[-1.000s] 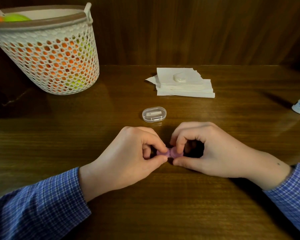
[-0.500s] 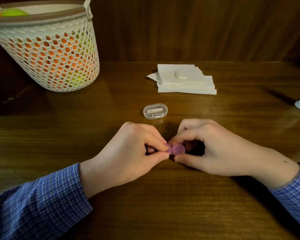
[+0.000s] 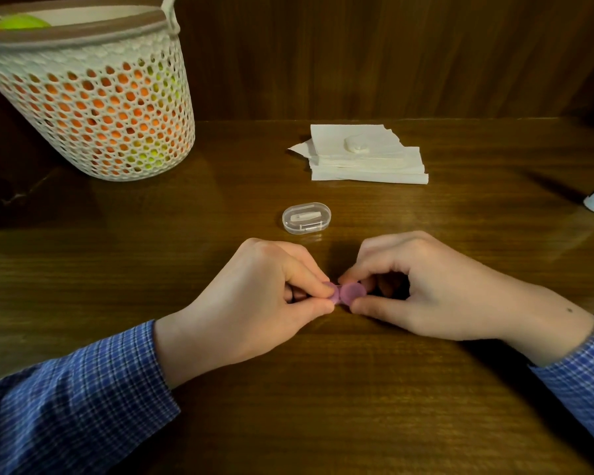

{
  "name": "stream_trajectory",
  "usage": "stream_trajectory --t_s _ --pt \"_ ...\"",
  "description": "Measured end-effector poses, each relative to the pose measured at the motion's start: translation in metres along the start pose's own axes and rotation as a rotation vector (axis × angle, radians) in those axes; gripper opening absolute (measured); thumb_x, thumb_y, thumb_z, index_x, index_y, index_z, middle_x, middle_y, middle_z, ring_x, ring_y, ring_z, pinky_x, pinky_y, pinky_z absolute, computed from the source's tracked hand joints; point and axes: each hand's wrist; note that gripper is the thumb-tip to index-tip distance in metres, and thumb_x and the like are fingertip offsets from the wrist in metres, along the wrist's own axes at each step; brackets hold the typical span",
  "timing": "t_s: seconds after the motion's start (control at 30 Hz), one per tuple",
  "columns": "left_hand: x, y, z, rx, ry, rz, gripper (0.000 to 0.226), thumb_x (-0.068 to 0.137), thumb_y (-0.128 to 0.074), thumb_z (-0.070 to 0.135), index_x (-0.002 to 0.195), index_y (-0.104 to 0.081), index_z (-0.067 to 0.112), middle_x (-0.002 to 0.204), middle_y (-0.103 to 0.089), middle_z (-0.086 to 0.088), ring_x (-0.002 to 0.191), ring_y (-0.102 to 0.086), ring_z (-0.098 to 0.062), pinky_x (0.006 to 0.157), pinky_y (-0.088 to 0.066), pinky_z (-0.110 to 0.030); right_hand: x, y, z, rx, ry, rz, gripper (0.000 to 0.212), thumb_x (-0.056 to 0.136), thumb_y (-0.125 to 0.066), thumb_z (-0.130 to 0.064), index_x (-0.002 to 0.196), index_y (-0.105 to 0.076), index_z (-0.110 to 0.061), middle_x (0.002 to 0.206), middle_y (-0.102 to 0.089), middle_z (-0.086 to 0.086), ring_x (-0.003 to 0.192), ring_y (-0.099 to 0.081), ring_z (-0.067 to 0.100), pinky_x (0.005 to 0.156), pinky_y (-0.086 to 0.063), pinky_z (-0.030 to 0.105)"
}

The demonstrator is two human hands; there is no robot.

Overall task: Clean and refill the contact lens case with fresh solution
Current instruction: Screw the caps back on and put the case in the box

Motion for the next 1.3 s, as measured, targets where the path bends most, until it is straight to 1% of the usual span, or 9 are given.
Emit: stream_trajectory --t_s 0.1,0.17,0.27,0.33,0.43,0.57,1.07,1.23,1.3 --pt "0.0 0.0 -0.001 0.012 -0.002 -0.007 0.014 0.086 -0.082 0.023 0.1 -0.085 0.025 0.099 -0.075 0.018 0.085 -0.066 0.012 0.066 -0.049 -0.004 0.003 -0.006 0.0 -0.024 -0.013 0.088 0.025 0.081 -0.073 -0.055 0.084 -0.075 -0.03 0.079 -0.065 -0.015 0.079 -0.063 0.006 0.06 -0.046 0.013" --pt "0.001 0.001 -0.002 0.015 0.001 -0.015 0.014 0.086 -0.082 0.024 0.1 -0.085 0.026 0.099 -0.074 0.019 0.089 -0.067 0.009 0.068 -0.051 -0.006 0.004 -0.01 0.0 -0.031 -0.031 0.129 0.031 0.077 -0.07 -0.062 0.08 -0.071 -0.032 0.075 -0.064 -0.014 0.076 -0.062 0.005 0.058 -0.046 0.015" --pt "0.002 0.0 -0.003 0.0 0.005 -0.009 0.014 0.086 -0.082 0.025 0.099 -0.085 0.027 0.098 -0.074 0.02 0.09 -0.068 0.007 0.069 -0.052 -0.007 0.002 -0.006 0.0 -0.018 -0.022 0.056 0.033 0.08 -0.068 -0.06 0.104 -0.074 -0.037 0.085 -0.066 -0.017 0.081 -0.063 0.006 0.059 -0.05 0.016" --pt "0.002 0.0 -0.003 -0.005 -0.001 0.002 0.013 0.086 -0.083 0.024 0.098 -0.085 0.026 0.097 -0.074 0.02 0.09 -0.068 0.007 0.07 -0.052 -0.007 0.002 -0.001 0.001 -0.021 0.003 -0.021 0.033 0.087 -0.068 -0.051 0.116 -0.074 -0.037 0.089 -0.066 -0.019 0.087 -0.064 0.005 0.065 -0.049 0.013" --pt "0.003 -0.001 -0.005 0.0 -0.012 0.005 0.012 0.086 -0.083 0.023 0.098 -0.085 0.025 0.097 -0.075 0.019 0.089 -0.069 0.008 0.07 -0.052 -0.006 0.001 -0.003 0.002 0.007 0.001 0.001 0.022 0.088 -0.076 -0.04 0.108 -0.079 -0.032 0.085 -0.068 -0.018 0.083 -0.066 0.008 0.066 -0.052 0.016" --pt "0.003 0.0 -0.006 0.013 -0.018 0.001 0.013 0.087 -0.083 0.023 0.099 -0.085 0.025 0.101 -0.075 0.018 0.091 -0.069 0.008 0.073 -0.053 -0.007 0.0 -0.008 0.0 -0.008 -0.012 0.068 0.017 0.086 -0.078 -0.042 0.097 -0.08 -0.031 0.082 -0.07 -0.017 0.077 -0.066 0.006 0.061 -0.05 0.015" --pt "0.0 -0.013 -0.011 0.075 -0.082 0.117 0.01 0.086 -0.084 0.019 0.095 -0.085 0.022 0.099 -0.076 0.015 0.092 -0.071 0.002 0.078 -0.058 -0.014 -0.001 -0.024 -0.005 -0.073 -0.135 0.176 0.014 0.089 -0.075 -0.043 0.098 -0.078 -0.033 0.083 -0.07 -0.018 0.089 -0.059 -0.008 0.069 -0.045 0.005" --pt "-0.001 -0.014 -0.01 0.076 -0.049 0.122 0.012 0.088 -0.081 0.023 0.098 -0.084 0.027 0.099 -0.075 0.016 0.093 -0.07 0.003 0.079 -0.059 -0.016 -0.001 -0.025 -0.009 -0.103 -0.158 0.182 0.013 0.09 -0.075 -0.043 0.099 -0.078 -0.034 0.082 -0.069 -0.018 0.082 -0.061 -0.003 0.06 -0.045 0.011" --pt "-0.003 -0.014 -0.008 0.047 -0.025 0.114 0.013 0.088 -0.081 0.024 0.1 -0.083 0.028 0.1 -0.074 0.017 0.094 -0.069 0.005 0.082 -0.059 -0.016 -0.001 -0.022 -0.009 -0.1 -0.172 0.15 0.014 0.09 -0.074 -0.043 0.102 -0.078 -0.035 0.085 -0.069 -0.018 0.078 -0.062 -0.002 0.062 -0.044 0.012"
Point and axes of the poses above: each hand's wrist, its own x-axis towards the middle knuckle, its own y-axis out of the back of the hand, z = x × y
